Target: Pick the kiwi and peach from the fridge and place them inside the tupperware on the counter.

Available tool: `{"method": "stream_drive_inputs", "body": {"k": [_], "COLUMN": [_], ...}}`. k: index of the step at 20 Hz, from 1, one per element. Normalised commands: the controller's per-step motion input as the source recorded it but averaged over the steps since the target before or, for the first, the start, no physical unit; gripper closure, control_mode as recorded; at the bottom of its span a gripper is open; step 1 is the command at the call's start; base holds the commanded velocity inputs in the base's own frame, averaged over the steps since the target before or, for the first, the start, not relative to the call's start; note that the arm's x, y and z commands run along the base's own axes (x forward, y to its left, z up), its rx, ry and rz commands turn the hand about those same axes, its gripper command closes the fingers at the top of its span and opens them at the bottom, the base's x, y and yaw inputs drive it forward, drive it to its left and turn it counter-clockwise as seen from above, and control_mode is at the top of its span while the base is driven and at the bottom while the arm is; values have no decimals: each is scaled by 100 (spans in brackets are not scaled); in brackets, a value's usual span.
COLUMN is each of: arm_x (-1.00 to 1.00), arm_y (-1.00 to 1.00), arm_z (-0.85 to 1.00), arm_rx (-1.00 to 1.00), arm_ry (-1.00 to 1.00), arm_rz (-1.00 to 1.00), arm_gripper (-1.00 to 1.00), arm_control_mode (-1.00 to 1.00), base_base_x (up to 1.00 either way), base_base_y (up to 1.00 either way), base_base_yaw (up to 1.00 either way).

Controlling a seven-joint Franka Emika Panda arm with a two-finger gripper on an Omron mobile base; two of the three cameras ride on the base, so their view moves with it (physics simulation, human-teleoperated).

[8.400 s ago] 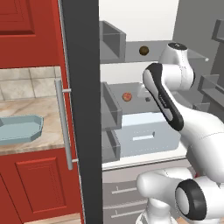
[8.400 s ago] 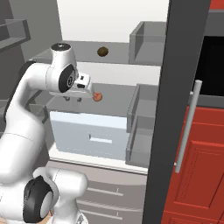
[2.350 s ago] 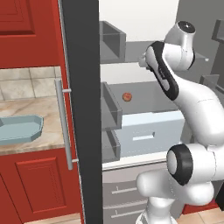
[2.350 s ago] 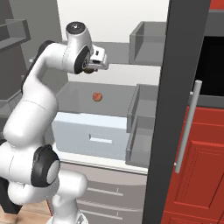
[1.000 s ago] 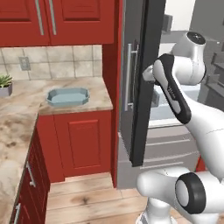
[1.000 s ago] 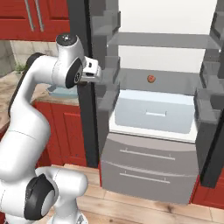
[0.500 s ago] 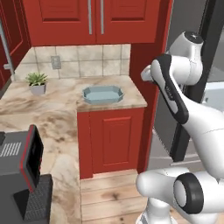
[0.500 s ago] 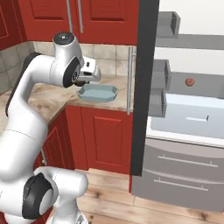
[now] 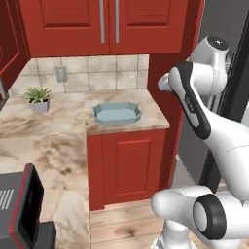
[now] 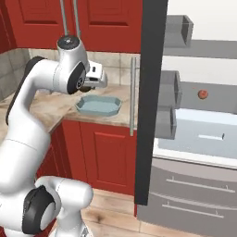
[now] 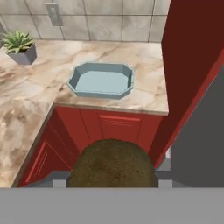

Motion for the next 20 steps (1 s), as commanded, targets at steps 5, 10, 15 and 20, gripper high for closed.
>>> {"method": "stream_drive_inputs", "body": {"k": [5,10,15,20], "arm_x": [0,0,0,0], "arm_y": [0,0,0,23], "arm_z": [0,0,0,-99], "arm_rx": [0,0,0,-7], "arm_ry": [0,0,0,5], "arm_rz": [0,0,0,0], "arm_gripper": [100,100,100,100], "arm_control_mode": [100,100,100,-100], "base_base_x": [100,90,52,0], "base_base_y": [33,41,30,0], "base_base_yaw": [0,0,0,0]}}
